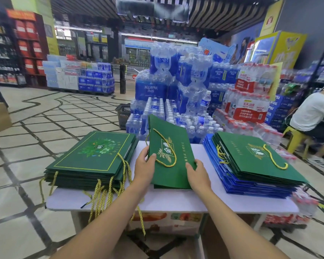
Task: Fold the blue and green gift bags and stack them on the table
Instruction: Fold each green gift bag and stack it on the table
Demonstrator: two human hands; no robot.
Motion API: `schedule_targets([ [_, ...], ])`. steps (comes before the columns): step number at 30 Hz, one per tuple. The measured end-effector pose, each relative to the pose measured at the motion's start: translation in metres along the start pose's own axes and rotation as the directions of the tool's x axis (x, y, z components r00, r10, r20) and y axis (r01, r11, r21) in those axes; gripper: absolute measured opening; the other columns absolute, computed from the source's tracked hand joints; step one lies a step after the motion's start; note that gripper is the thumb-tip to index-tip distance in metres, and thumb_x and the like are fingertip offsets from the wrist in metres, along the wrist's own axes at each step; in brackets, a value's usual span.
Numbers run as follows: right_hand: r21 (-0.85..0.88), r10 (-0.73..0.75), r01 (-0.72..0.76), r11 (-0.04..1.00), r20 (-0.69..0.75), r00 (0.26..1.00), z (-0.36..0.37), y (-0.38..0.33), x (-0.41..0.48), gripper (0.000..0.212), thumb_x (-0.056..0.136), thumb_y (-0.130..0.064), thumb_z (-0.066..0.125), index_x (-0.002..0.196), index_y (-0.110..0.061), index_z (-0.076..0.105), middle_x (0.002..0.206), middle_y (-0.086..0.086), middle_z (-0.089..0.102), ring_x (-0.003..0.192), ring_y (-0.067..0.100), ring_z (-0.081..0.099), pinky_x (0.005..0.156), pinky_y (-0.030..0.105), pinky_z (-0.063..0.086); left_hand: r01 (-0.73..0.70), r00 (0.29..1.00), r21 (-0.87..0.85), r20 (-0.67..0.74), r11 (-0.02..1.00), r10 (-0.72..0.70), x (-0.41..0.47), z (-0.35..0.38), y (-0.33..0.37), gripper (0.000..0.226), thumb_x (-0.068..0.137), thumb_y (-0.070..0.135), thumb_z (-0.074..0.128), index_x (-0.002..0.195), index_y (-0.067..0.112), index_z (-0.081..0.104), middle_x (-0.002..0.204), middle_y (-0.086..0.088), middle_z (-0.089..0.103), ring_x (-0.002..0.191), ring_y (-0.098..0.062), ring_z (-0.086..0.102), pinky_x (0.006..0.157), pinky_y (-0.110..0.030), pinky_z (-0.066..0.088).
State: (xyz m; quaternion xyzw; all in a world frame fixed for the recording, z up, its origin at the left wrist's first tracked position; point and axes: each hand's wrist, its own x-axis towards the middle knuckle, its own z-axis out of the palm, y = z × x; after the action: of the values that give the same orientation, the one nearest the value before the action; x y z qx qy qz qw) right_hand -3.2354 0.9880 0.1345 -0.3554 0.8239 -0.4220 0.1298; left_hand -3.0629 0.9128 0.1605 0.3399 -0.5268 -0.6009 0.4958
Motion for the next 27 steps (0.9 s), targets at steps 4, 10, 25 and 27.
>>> schedule_targets([
  [4, 0.203, -0.057, 0.064, 0.977, -0.042, 0.997, -0.016, -0.022, 0.004, 0.050, 0.097, -0.040, 0.059, 0.143, -0.026, 0.045, 0.135, 0.002, 0.057, 0.113, 0.020, 0.059, 0.100, 0.048, 0.052, 0.034, 0.999, -0.052, -0.023, 0.998, -0.035, 0.003, -0.003, 0.011, 0.036, 0.102, 0.024, 0.055, 0.104, 0.059, 0.063, 0.120, 0.014, 0.071, 0.110, -0.015, 0.068, 0.097, -0.046, 0.057],
  [10, 0.035, -0.203, 0.207, 0.978, -0.082, 0.976, -0.063, -0.065, 0.022, 0.053, 0.098, -0.032, 0.059, 0.148, -0.023, 0.047, 0.146, 0.002, 0.043, 0.120, 0.019, 0.051, 0.100, 0.036, 0.041, 0.061, 0.998, -0.103, 0.009, 0.993, -0.060, 0.032, 0.016, 0.023, 0.058, 0.081, 0.056, 0.059, 0.138, 0.049, 0.052, 0.138, 0.016, 0.063, 0.129, -0.022, 0.060, 0.107, -0.054, 0.049],
  [25, -0.357, -0.135, 0.039, 0.933, -0.246, 0.960, -0.266, -0.006, 0.059, 0.059, 0.095, -0.054, 0.058, 0.145, -0.023, 0.054, 0.153, 0.007, 0.046, 0.117, 0.029, 0.057, 0.090, 0.039, 0.046, -0.036, 0.960, 0.301, 0.275, 0.953, -0.050, 0.011, 0.229, 0.071, 0.054, 0.107, 0.031, 0.030, 0.158, 0.014, 0.029, 0.156, -0.011, 0.042, 0.132, -0.031, 0.047, 0.109, -0.043, 0.041],
  [27, -0.374, -0.108, 0.011, 0.927, -0.240, 0.965, -0.279, 0.015, 0.064, 0.061, 0.093, -0.057, 0.059, 0.144, -0.022, 0.057, 0.152, 0.007, 0.048, 0.124, 0.030, 0.056, 0.097, 0.041, 0.049, -0.029, 0.947, 0.381, 0.306, 0.924, -0.097, 0.007, 0.247, 0.062, 0.054, 0.110, 0.028, 0.030, 0.159, 0.008, 0.022, 0.156, -0.014, 0.040, 0.133, -0.033, 0.045, 0.104, -0.038, 0.038],
])
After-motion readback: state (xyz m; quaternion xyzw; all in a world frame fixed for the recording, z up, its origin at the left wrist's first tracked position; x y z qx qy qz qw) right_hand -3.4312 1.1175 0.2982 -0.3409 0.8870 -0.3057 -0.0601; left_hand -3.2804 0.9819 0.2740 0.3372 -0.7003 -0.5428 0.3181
